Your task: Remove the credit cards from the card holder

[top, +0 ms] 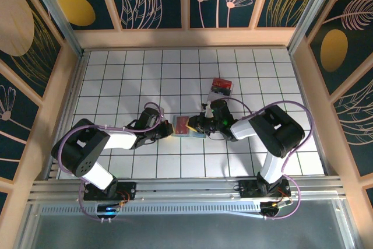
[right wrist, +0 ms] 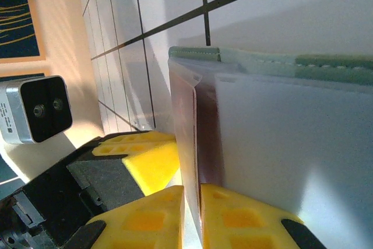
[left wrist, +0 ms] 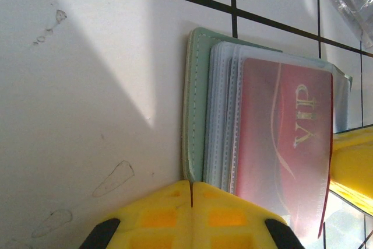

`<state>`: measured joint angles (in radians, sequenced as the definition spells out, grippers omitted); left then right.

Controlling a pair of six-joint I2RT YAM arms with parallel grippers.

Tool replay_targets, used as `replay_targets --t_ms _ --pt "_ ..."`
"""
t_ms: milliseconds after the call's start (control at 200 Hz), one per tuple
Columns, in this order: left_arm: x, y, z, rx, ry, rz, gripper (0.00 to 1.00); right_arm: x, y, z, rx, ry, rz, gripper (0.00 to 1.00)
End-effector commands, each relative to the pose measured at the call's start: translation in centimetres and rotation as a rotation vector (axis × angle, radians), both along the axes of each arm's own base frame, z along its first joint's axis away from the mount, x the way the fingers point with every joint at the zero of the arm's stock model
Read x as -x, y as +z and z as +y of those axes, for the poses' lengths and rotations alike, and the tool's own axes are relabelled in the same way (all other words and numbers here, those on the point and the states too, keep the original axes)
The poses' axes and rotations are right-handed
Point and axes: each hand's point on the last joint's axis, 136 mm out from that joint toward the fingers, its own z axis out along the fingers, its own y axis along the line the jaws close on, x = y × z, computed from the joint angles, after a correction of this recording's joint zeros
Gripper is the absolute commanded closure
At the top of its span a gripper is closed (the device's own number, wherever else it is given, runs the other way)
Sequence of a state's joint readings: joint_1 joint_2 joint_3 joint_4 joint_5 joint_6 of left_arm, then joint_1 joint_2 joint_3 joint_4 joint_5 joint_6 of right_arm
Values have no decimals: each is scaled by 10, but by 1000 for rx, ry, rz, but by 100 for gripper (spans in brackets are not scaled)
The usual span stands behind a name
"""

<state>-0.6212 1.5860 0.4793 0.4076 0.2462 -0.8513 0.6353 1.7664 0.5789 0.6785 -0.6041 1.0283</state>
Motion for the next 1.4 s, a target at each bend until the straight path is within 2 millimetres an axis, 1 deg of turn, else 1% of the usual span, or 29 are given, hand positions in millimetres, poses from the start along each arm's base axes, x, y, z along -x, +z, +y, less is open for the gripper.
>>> replay_targets --t_ms 0,185,310,560,791,981,1076,1171,1286,1391 --pt "6 -8 -2 -14 -7 46 100 1 21 3 -61 24 -47 85" --pt "7 -9 -1 -16 -4 50 100 0 22 0 -62 18 -48 84" --pt "6 -9 -1 -17 -1 49 100 -1 24 -2 -62 13 -51 82" --pt "7 -9 -1 -19 -1 51 100 -2 25 -6 -56 2 -56 82" --pt "7 -9 -1 -19 -2 50 100 -3 24 -9 -50 -7 -52 83" --pt "6 -8 -1 -18 -3 47 100 -4 18 -11 -41 -14 -41 83" --pt "4 -2 -2 -12 -4 31 100 -4 13 -11 -36 -15 -30 86" --pt "-1 12 -3 -7 -5 -3 100 -3 8 -11 -31 -12 -19 90" --pt "-8 31 -6 3 -3 -48 92 -3 4 -11 -27 -12 -10 94" --pt "-12 45 -7 11 -4 -77 87 -2 1 -11 -22 -12 -3 95"
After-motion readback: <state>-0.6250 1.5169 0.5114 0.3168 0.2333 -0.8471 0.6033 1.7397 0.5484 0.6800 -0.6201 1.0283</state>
